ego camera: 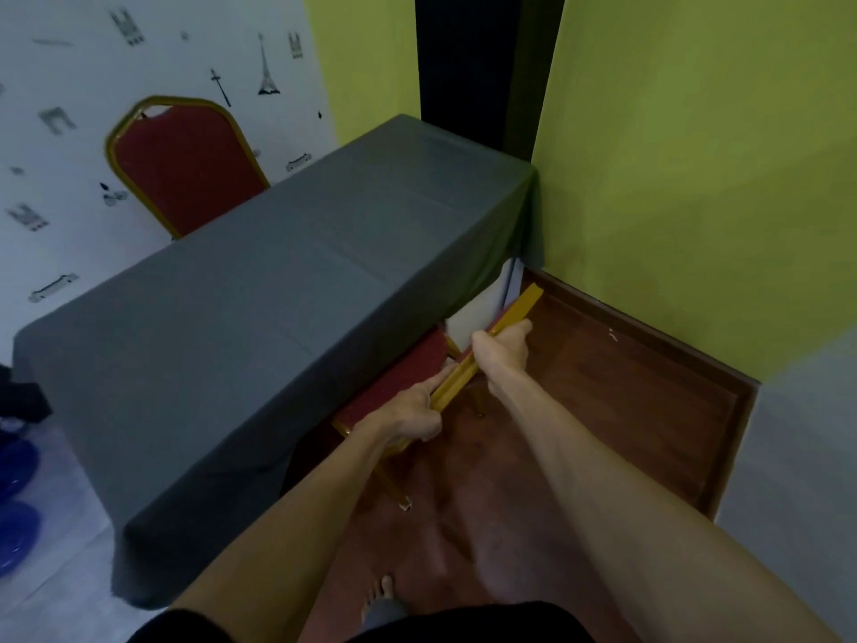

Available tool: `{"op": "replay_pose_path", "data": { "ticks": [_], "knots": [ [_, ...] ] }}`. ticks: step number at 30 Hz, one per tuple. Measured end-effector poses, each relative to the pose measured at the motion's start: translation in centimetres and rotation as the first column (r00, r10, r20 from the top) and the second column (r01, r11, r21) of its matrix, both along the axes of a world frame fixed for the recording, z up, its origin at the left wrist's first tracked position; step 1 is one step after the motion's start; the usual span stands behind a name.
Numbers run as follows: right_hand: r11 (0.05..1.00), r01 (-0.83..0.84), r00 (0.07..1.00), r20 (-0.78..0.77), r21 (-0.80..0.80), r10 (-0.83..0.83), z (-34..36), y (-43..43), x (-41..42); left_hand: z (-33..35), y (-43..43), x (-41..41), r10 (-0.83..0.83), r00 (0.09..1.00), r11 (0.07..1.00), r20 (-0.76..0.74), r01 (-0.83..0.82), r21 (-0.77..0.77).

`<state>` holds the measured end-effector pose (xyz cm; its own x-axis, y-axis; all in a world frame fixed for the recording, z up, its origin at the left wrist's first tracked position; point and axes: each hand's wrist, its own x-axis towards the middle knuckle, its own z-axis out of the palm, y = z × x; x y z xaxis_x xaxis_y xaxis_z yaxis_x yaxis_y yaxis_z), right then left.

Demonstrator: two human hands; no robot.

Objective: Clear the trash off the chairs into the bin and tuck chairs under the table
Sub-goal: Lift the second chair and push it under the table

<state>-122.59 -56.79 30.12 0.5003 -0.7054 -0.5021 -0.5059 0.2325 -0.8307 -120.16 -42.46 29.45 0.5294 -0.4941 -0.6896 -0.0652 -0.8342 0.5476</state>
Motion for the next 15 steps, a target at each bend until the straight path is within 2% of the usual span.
{"op": "replay_pose_path", "data": {
  "ticks": [5, 12, 15],
  "knots": [
    [0.997, -0.015, 0.995, -0.097, -0.076, 0.008, 0.4, 0.9, 0.2, -0.8, 0.7, 0.9, -0.079, 0.996, 0.996, -0.032, 0.077, -0.05],
    [0.979, -0.032, 0.985, -0.174, -0.202, -0.003, 1.0, 2.9, -0.1, -0.9, 2.4, 1.5, -0.094, 0.993, 0.983, -0.078, 0.08, -0.164],
    [0.973, -0.112, 0.962, -0.267, -0.204, 0.054, 1.7, 3.5, -0.5, -1.7, 3.8, 2.4, -0.159, 0.983, 0.976, -0.087, 0.144, -0.161]
  ]
}}
